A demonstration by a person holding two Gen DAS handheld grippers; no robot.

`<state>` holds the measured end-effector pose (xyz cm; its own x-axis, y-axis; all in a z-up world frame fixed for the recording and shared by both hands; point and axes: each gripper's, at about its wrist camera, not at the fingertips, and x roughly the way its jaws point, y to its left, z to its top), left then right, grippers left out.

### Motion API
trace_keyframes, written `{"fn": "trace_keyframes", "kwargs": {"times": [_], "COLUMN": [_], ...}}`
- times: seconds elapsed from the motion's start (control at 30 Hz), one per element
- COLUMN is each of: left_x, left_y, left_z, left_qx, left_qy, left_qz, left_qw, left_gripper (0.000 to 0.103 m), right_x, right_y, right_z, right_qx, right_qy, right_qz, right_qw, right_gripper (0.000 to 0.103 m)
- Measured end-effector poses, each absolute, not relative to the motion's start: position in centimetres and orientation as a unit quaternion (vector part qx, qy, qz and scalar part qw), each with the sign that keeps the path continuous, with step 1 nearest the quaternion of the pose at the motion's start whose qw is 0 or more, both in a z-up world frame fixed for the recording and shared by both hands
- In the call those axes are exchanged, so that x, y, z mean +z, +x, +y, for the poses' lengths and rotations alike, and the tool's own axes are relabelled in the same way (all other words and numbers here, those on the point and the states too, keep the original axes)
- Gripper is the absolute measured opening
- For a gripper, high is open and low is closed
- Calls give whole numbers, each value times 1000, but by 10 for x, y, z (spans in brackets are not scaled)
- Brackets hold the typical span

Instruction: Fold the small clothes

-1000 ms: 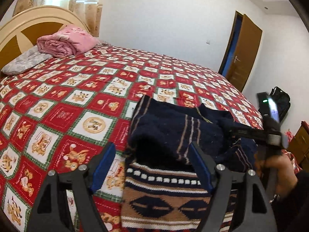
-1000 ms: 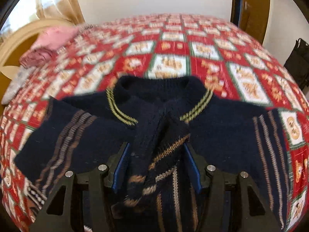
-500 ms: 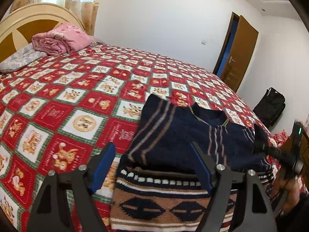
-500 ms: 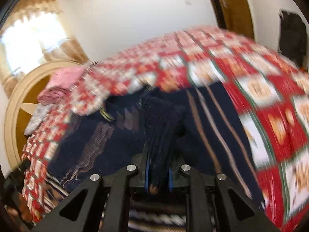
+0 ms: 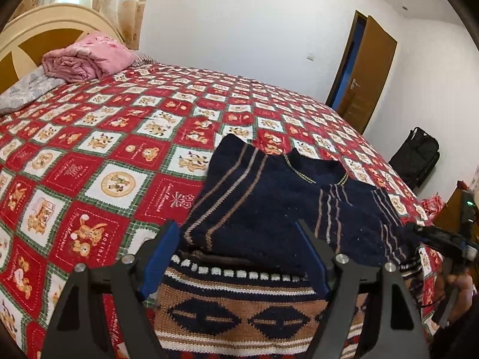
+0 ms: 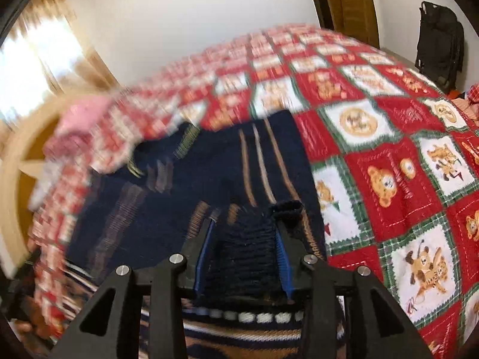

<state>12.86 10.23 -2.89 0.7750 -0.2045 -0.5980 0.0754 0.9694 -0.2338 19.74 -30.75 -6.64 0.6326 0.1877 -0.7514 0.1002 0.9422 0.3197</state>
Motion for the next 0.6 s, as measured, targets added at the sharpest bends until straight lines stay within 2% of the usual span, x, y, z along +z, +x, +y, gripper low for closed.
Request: {"fn": "trace_keyframes", "kwargs": {"times": [0.13, 0.17, 0.2, 0.37, 0.6], "left_x": [-24, -24, -24, -27, -17], "left_y": [125, 125, 126, 128, 129], "left_z": [108, 110, 112, 115, 120], "left_qx": [-66, -64, -61, -57, -28], "left_qy": [-91, -91, -92, -111, -105], "left_qz": [318, 318, 319, 322, 309], "left_qw": [941, 942, 941, 938, 945], "left_gripper": [80, 80, 80, 80, 80], "right_x": [-77, -77, -77, -59, 49], "right_y": [195, 196, 197, 205, 221], "right_z": [-306, -306, -306, -286, -259], "right_qx": [22, 21, 19, 44, 85], "right_qy": [160, 159, 154, 97, 9], "right_qz": [431, 431, 431, 430, 285], "right_qw": [888, 888, 889, 897, 955], "right_gripper": [40, 34, 10, 10, 10]}}
